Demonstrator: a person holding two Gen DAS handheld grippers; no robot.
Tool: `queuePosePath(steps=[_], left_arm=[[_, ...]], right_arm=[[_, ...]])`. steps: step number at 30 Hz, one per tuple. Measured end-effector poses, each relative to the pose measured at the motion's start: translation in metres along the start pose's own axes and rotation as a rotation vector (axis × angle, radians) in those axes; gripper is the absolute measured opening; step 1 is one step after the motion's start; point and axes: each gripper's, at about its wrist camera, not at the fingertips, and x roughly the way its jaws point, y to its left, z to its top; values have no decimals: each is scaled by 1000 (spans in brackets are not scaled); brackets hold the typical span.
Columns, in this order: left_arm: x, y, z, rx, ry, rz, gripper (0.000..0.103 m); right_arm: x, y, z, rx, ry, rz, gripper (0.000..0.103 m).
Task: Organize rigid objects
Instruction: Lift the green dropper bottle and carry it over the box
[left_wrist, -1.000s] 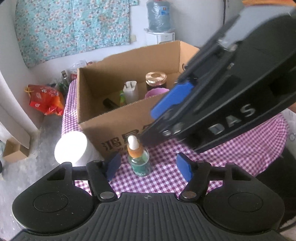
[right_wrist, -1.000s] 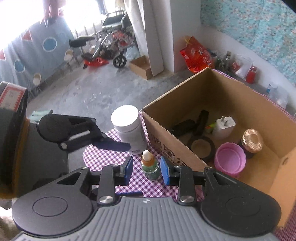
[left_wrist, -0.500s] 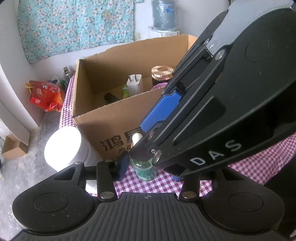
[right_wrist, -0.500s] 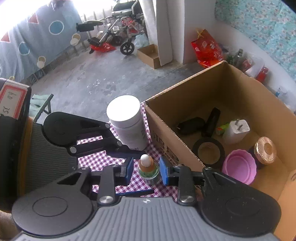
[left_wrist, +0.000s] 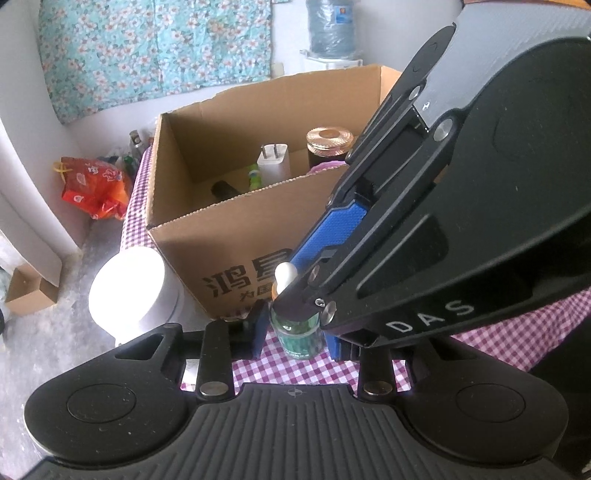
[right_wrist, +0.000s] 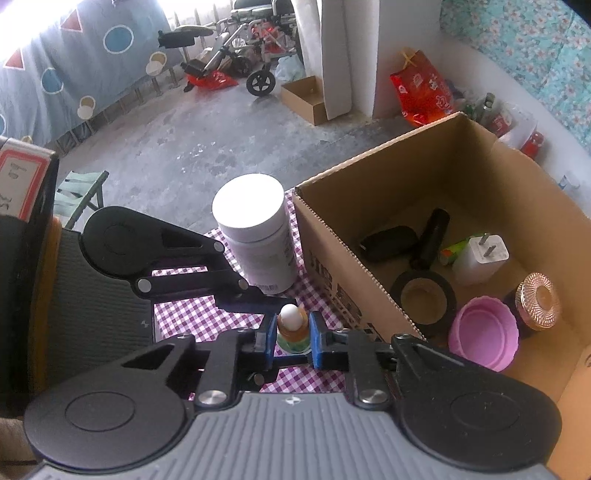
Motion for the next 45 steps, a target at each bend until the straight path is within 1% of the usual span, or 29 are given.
queuePosePath(steps=[5,13,30,38,45], left_arm=[[-3,-4,2,5,3,-7,31],[-19,-11,7,13,-5,-11,31],[-54,-36,33,86,-62,13,31],[-69,-46,65,140,-118,20,31],[-61,-54,107,189,-163,8,31]], right_arm=[[-4,2,-2,-3,5,-4,20],[-20,6,-6,0,-12,-11,20],[-79,10,-17,4,-116,-58,20],[-114,-4,-12,4,-179,-92,20],[-143,-34,-6,16,-230,-147,20]])
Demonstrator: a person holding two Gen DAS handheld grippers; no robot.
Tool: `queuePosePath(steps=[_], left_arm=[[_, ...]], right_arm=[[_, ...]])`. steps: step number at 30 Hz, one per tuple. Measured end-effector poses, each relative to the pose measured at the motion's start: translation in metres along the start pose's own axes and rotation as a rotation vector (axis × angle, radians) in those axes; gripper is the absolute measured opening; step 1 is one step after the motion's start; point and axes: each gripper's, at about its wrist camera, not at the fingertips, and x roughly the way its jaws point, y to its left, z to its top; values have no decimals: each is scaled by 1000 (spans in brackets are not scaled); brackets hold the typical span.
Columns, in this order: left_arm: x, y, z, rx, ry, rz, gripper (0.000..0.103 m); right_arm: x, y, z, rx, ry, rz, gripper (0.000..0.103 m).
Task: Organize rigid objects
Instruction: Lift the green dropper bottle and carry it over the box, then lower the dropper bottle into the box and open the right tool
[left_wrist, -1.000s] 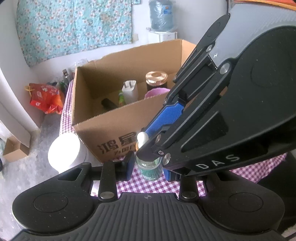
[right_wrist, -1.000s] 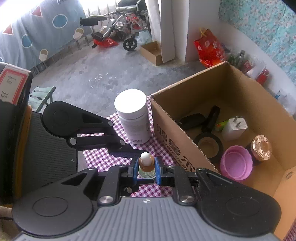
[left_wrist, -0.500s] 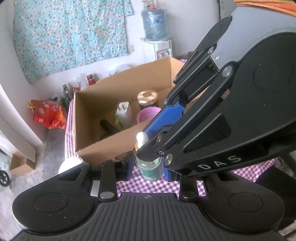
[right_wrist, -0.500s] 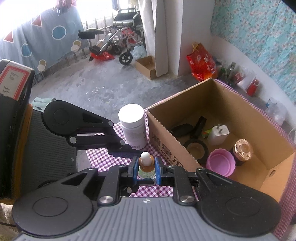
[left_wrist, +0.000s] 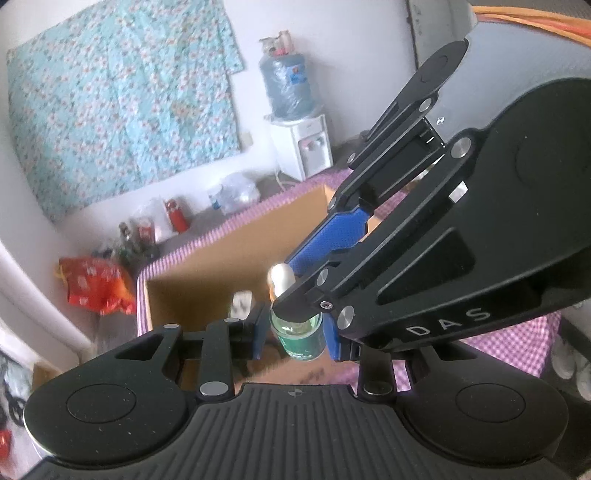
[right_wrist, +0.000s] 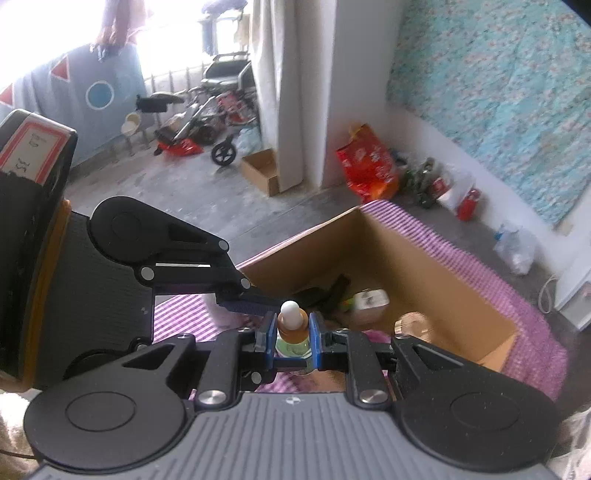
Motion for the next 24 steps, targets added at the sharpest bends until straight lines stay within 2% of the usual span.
queuePosePath(steps=[9,17,20,24], left_arm=[[44,-6,33,30,-1,-47,31],[81,-15,42,56,38,-78,31],[95,-15,44,43,56,-101,31],[124,-5,46,-31,88,-187,31]], right_arm=[[1,-59,2,72,-5,-40,20],[19,-104,-8,127,20,-28,20],[29,-121,-11,142,36,-25,20],[46,-141,-16,158,73,-31,20]])
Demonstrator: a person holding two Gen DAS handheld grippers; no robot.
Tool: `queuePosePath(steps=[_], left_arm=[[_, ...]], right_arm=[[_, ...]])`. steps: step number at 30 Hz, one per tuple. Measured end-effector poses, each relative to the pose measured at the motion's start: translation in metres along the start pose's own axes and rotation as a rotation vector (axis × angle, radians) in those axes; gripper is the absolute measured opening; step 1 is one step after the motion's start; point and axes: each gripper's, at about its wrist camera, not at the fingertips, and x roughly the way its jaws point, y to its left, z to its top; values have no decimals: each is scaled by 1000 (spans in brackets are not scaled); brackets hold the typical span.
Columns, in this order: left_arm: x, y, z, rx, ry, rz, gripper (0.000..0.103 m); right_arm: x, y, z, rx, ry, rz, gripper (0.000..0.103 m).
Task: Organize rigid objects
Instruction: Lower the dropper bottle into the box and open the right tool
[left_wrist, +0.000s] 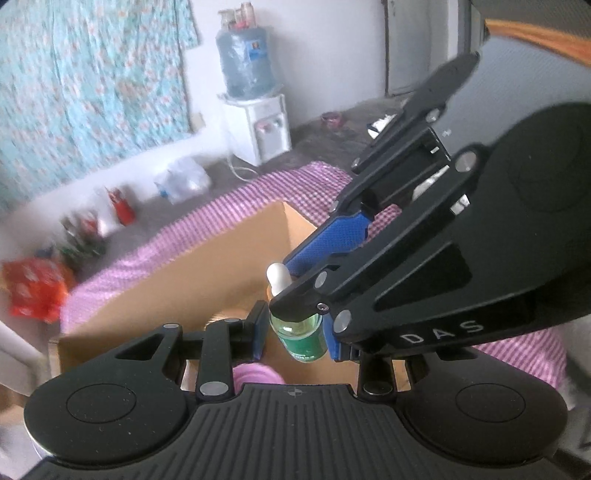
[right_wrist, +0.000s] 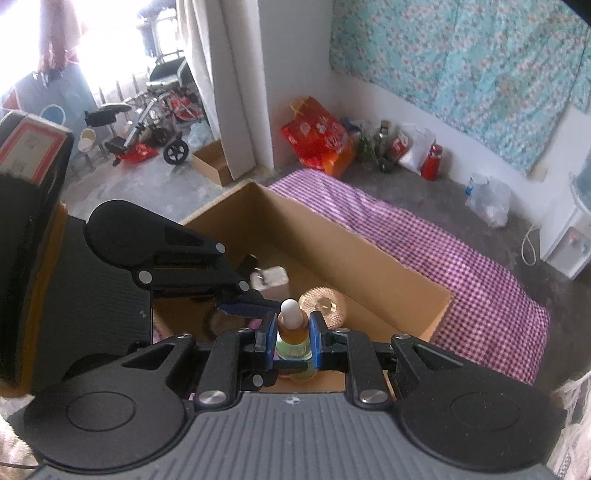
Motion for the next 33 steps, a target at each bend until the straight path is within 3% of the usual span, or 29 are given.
queuePosePath(steps=[5,11,25,27,33], left_arm=[[34,15,6,-57,35,-74,31],[62,22,10,-73,74,-99,31],[72,20,4,-96,131,-116,35],[69,21,3,-101,129,-111,39],[40,20,5,-106,110,-93,62]], right_arm=[[28,-32,3,57,62,2,20],[52,-54,2,74,117,-8,19],[74,-44,0,-18,166,-63,16],[72,-42,0,-16,164,-69,17],[46,-39,3,43,100,-62,18]])
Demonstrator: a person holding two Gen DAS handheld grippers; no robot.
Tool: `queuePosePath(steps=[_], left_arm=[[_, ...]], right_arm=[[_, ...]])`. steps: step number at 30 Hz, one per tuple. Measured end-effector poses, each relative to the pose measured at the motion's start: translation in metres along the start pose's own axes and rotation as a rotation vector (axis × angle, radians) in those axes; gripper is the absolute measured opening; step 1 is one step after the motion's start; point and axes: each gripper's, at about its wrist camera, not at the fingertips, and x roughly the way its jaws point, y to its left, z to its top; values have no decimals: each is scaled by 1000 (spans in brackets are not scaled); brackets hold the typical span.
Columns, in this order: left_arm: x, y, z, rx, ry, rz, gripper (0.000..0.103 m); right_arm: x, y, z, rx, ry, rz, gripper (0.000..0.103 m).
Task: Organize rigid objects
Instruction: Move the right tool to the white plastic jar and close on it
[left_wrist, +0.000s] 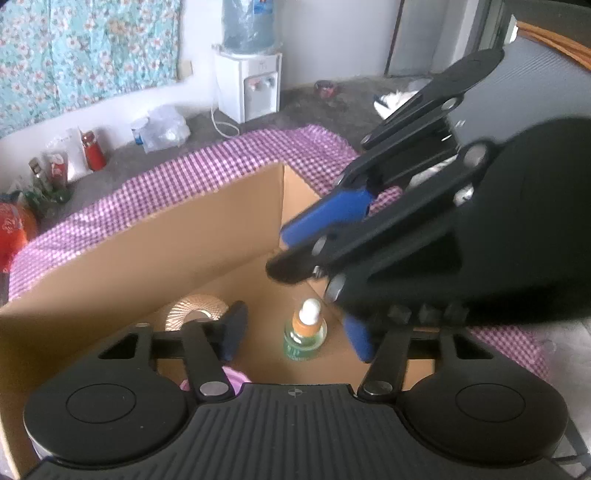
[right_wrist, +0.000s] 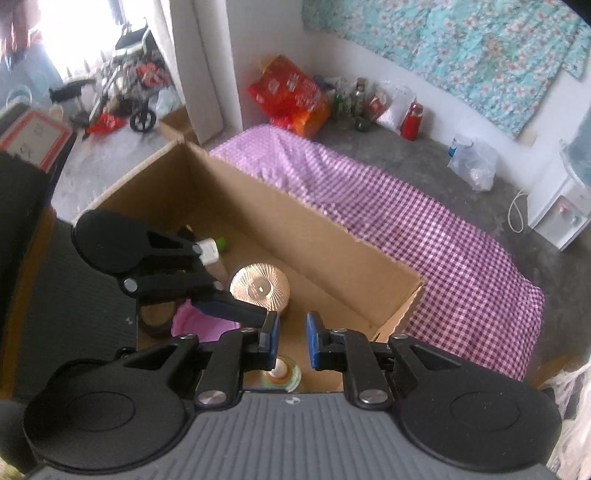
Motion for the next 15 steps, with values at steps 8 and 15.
queuePosePath(steps=[8,15], left_arm=[[-95,-1,-30,28,-80,56,82],[-162,22,-97,-3,-52,143,85]], right_arm=[[-83,24,-21,139,-190,66,19],[-108,73,-49,175,-240,165,19]])
